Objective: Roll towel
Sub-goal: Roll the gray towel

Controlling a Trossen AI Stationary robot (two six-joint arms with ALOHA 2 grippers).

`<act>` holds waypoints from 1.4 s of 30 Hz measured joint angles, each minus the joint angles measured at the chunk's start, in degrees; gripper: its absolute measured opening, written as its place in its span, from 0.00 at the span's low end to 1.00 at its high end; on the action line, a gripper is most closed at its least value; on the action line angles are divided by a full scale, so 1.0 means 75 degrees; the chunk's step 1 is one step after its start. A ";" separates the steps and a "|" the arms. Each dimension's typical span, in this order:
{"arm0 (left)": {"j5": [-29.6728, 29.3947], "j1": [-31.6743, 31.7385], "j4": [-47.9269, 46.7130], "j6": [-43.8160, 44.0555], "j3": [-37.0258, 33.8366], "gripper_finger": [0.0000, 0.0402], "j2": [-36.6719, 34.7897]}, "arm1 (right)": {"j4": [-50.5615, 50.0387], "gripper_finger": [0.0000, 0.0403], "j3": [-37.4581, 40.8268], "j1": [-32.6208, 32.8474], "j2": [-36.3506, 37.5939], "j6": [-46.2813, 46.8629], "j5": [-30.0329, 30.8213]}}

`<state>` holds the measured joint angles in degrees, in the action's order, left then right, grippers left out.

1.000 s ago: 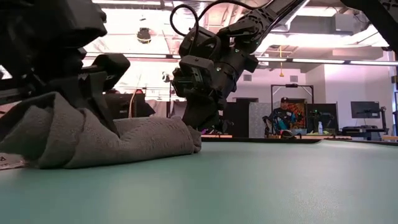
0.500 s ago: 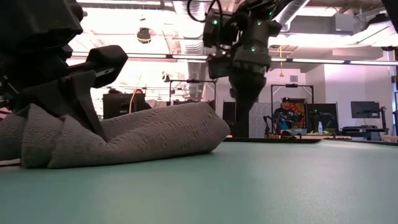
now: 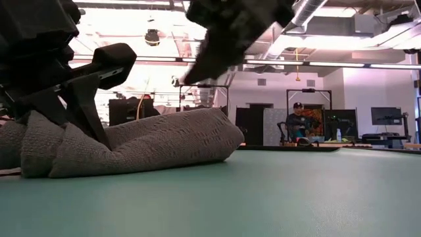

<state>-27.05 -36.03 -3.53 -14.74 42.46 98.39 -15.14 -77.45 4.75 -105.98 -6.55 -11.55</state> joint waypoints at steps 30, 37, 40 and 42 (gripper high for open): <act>-0.0895 0.0538 -0.1740 -0.1158 -0.0067 0.00 -0.0964 | -0.0537 0.02 0.0631 0.0074 -0.1553 0.3252 0.2265; -0.0923 0.0755 0.0374 -0.0234 -0.0993 0.00 -0.2202 | -0.0401 0.02 0.0730 0.0534 -0.1552 0.4246 0.2536; -0.0975 0.0752 0.1592 -0.0002 -0.1848 0.00 -0.2636 | -0.0541 0.02 0.0728 0.0694 -0.1550 0.4871 0.2743; -0.1001 0.0752 0.2351 0.0198 -0.2322 0.00 -0.2711 | -0.0526 0.03 0.0728 0.0762 -0.1549 0.5282 0.2784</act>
<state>-34.55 -30.39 14.10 -13.26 25.04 78.06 -19.08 -71.99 10.47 -117.60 33.07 9.33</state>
